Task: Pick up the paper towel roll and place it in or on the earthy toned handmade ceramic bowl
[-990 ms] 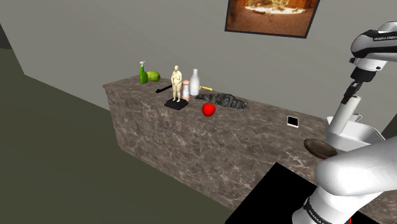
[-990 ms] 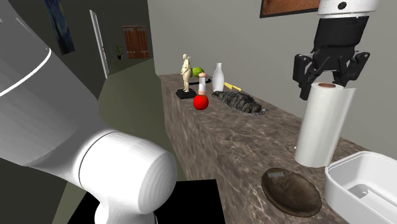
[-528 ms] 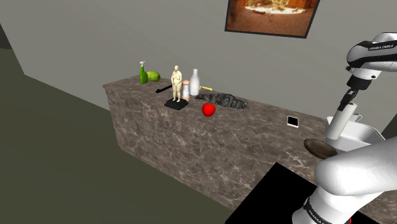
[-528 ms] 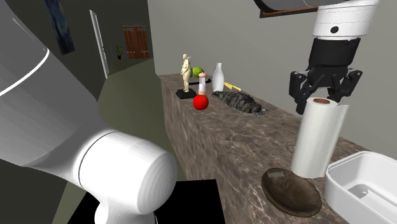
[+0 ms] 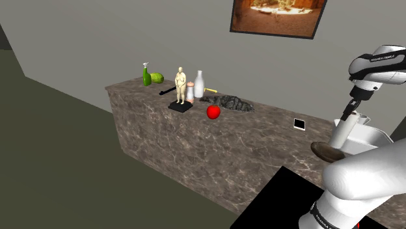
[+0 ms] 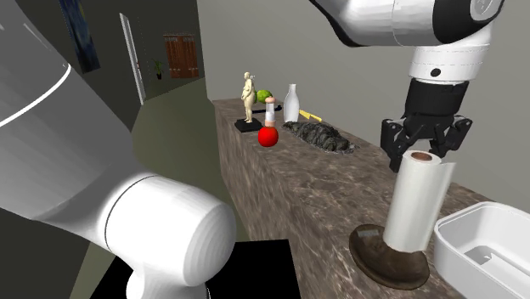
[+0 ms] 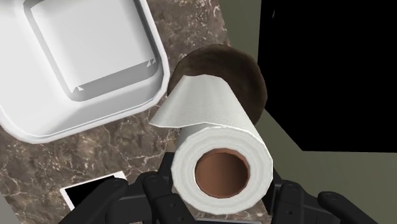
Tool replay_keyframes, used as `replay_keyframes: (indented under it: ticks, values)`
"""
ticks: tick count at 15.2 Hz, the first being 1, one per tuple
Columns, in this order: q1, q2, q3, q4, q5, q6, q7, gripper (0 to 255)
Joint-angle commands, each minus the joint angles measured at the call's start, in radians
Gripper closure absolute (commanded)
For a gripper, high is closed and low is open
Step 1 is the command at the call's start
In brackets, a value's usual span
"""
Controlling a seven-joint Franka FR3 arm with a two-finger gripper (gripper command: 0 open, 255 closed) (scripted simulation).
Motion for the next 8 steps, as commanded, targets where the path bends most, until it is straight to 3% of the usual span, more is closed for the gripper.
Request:
replay_keyframes:
  ticks: [1,8]
  values:
    - [0.000,0.007,-0.009,-0.020,-0.002,0.027,-0.002,255]
    - [0.002,0.026,-0.030,-0.065,-0.004,0.091,-0.006,255]
